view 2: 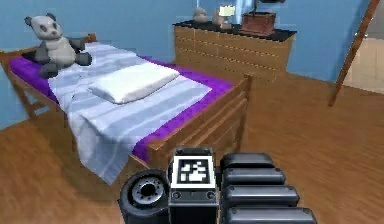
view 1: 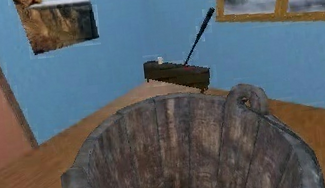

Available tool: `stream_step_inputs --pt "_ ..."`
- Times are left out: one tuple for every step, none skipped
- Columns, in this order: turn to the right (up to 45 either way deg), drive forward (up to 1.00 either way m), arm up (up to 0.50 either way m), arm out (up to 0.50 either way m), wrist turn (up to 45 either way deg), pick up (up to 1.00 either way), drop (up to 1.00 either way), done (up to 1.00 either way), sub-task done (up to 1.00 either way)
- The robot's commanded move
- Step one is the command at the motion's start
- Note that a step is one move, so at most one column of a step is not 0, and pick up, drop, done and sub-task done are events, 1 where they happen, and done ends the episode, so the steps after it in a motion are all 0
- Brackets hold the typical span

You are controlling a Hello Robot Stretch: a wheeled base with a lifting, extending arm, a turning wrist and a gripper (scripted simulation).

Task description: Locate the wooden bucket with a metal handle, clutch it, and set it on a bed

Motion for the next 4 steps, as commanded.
stream_step_inputs --pt "0.0 0.15 0.0 0.0 0.0 0.0 0.0 0.0 0.0" --pt "39.0 0.0 0.0 0.0 0.0 0.0 0.0 0.0 0.0" --pt "0.0 1.0 0.0 0.0 0.0 0.0 0.0 0.0 0.0" --pt "0.0 0.55 0.0 0.0 0.0 0.0 0.0 0.0 0.0"
